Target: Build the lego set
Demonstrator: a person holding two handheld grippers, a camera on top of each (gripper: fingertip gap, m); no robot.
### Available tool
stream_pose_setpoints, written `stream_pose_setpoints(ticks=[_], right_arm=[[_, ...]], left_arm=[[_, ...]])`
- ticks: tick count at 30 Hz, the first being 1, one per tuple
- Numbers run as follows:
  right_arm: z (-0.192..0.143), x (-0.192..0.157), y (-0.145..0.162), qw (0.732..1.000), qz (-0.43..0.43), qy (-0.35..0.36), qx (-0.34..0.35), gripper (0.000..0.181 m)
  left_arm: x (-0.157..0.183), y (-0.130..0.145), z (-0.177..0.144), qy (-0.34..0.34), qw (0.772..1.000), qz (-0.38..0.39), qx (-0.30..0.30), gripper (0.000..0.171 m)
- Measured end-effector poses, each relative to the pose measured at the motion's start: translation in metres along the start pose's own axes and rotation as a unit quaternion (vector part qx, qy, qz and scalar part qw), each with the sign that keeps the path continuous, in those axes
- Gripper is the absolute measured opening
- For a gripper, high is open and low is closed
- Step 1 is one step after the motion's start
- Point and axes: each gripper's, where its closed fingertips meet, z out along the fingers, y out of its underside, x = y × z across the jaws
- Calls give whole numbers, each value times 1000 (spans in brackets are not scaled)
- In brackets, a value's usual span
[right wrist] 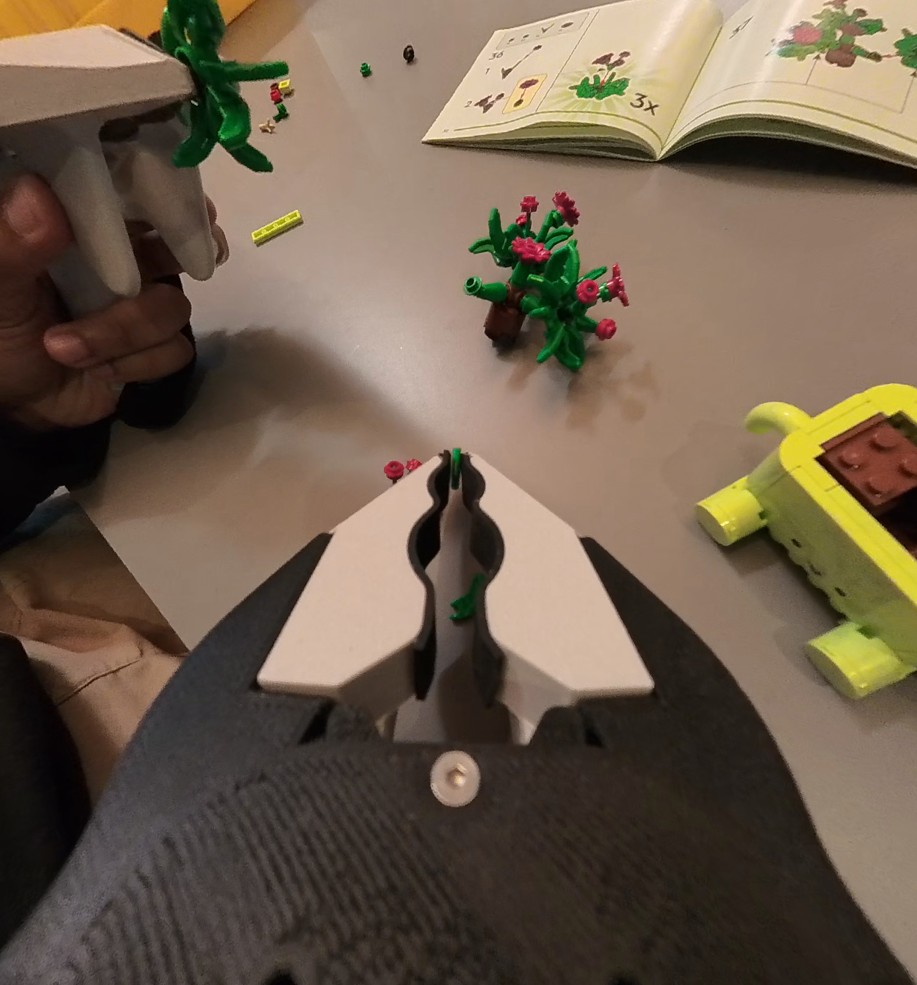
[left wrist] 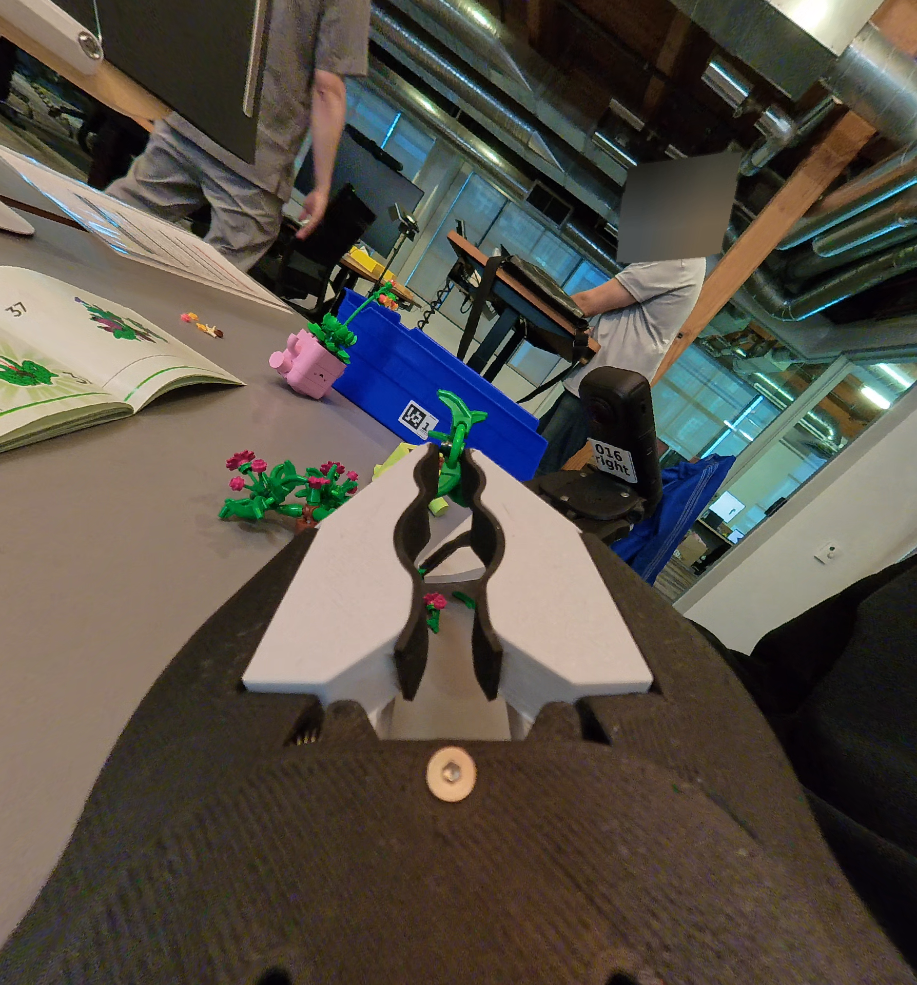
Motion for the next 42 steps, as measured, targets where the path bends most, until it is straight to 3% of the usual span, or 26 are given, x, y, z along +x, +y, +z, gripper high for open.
stream_pose_setpoints(ticks=[4, 7, 10, 12, 19, 23, 28, 37, 39, 42], right_arm=[[-4, -3, -7, 1000, -11, -8, 23, 16], [-22, -25, -33, 989, -49, -59, 125, 19], [-50, -51, -58, 958, -58, -131, 250, 18], [-57, -56, -63, 946, -42, -160, 278, 18], [-55, -52, -64, 939, 47, -214, 266, 19], [-50, -52, -60, 932, 96, -254, 241, 7], [-52, -52, -60, 911, 150, -305, 235, 7], [-57, -49, -63, 899, 163, -318, 252, 8], [-59, -47, -65, 898, 159, -315, 263, 10], [-62, -48, -66, 904, 134, -300, 275, 12]], left_arm=[[4, 4, 2, 3, 1000, 13, -12, 6], [15, 14, 7, 28, 998, 30, -46, 6], [28, 29, 12, 60, 994, 36, -86, 6], [31, 34, 15, 59, 992, 40, -100, 6], [36, 46, 20, 18, 984, 126, -124, 5], [39, 52, 24, -23, 967, 217, -132, 5], [39, 52, 24, -59, 937, 319, -129, 6], [39, 50, 23, -67, 931, 339, -121, 5], [37, 50, 23, -81, 919, 367, -122, 5], [34, 52, 22, -111, 879, 446, -128, 6]])
